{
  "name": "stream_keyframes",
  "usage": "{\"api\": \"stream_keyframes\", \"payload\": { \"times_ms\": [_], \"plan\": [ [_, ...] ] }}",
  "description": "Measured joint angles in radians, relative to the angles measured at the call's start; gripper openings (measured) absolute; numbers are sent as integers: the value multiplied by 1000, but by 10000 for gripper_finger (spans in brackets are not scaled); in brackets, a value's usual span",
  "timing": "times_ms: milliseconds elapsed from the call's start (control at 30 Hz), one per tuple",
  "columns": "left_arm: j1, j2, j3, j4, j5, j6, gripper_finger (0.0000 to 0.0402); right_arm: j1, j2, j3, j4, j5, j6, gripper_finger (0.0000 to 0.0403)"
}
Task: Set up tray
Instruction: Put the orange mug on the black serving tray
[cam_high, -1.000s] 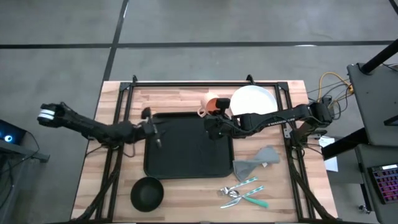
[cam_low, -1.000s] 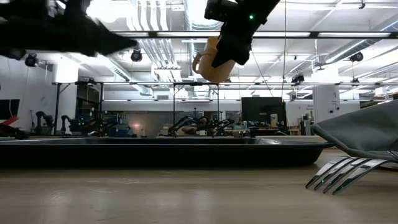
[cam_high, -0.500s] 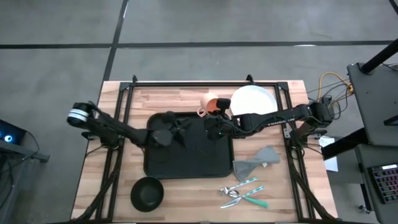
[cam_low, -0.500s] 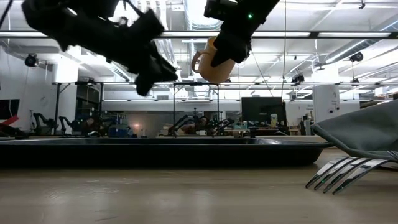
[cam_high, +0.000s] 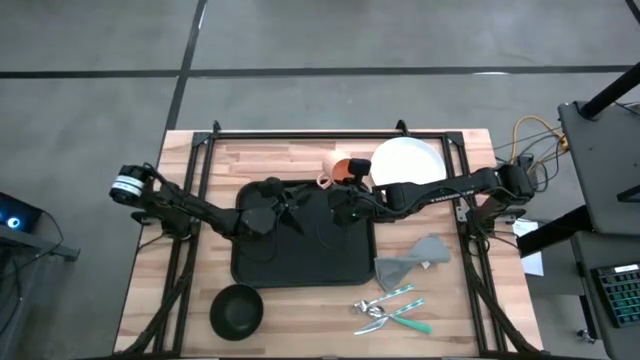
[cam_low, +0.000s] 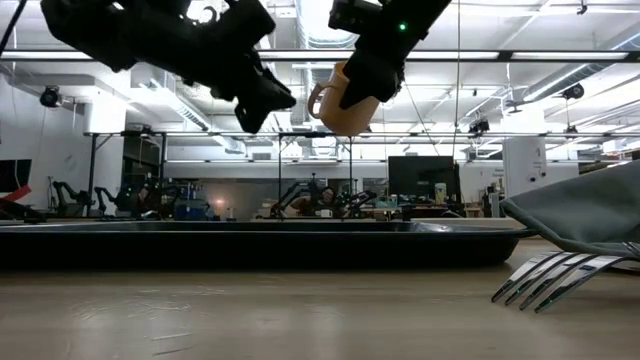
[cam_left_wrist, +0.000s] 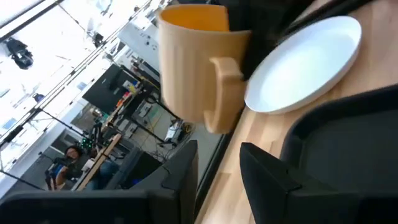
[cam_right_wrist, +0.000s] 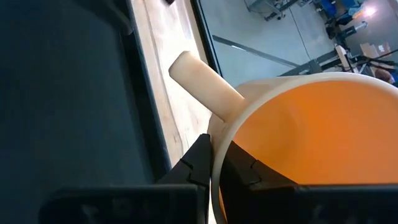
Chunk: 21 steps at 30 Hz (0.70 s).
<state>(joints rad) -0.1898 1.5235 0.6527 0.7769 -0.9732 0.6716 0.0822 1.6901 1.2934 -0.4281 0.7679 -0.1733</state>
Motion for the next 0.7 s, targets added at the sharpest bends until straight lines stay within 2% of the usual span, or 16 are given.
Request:
{"api": "stream_keyframes", "payload": {
  "times_ms": [200, 567, 700],
  "plan": [
    [0, -4, 0, 1, 56, -3, 101, 0, 0, -7, 78, -104, -24, 9],
    [-1, -4, 1, 2, 61, -45, 101, 0, 18, -23, 147, -118, -61, 9],
    [-1, -4, 1, 6, 110, -48, 101, 0, 55, -23, 215, -125, -118, 9]
  ]
}}
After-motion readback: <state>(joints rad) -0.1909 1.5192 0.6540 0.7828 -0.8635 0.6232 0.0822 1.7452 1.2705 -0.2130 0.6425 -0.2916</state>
